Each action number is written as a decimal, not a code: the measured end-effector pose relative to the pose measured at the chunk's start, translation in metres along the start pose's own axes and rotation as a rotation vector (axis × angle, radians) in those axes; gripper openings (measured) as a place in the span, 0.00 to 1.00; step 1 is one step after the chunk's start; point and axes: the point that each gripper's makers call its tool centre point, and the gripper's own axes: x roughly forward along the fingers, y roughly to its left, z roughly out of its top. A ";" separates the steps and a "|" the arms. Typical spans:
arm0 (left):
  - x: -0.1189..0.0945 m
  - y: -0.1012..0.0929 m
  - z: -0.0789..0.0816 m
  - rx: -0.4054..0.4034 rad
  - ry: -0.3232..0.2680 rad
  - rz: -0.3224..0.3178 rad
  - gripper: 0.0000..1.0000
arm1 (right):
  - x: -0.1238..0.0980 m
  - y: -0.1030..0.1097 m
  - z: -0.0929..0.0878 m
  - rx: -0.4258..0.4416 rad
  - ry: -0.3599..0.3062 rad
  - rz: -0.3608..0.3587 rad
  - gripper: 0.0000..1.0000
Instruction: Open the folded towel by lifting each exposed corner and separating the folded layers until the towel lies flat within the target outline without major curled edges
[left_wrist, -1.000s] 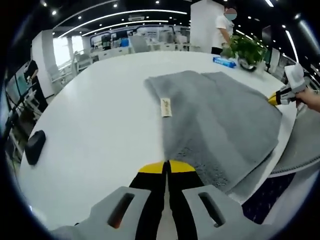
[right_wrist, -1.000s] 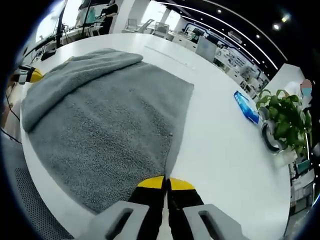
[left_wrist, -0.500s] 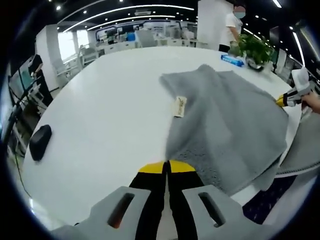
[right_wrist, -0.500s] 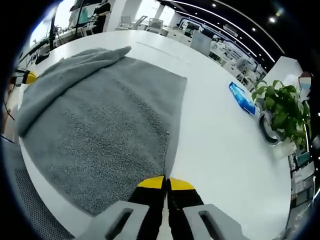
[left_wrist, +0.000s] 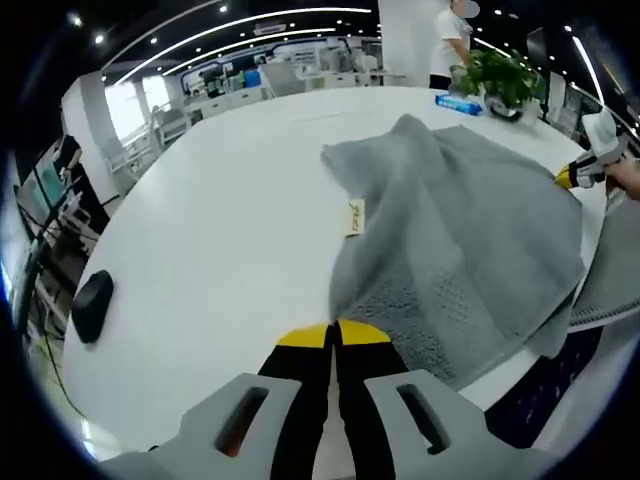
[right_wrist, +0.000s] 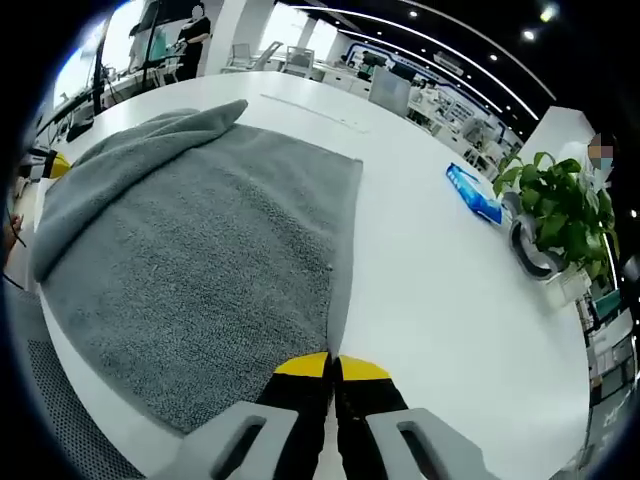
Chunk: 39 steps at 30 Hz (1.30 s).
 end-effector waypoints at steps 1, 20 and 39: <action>0.000 0.000 0.000 0.002 0.003 0.001 0.00 | 0.000 0.000 0.000 0.004 -0.005 0.007 0.00; -0.003 -0.001 -0.002 -0.024 0.103 0.092 0.00 | -0.002 0.005 0.002 -0.181 0.057 0.035 0.00; -0.003 0.000 -0.002 0.017 0.223 0.212 0.00 | 0.002 -0.012 -0.004 -0.580 0.088 0.081 0.00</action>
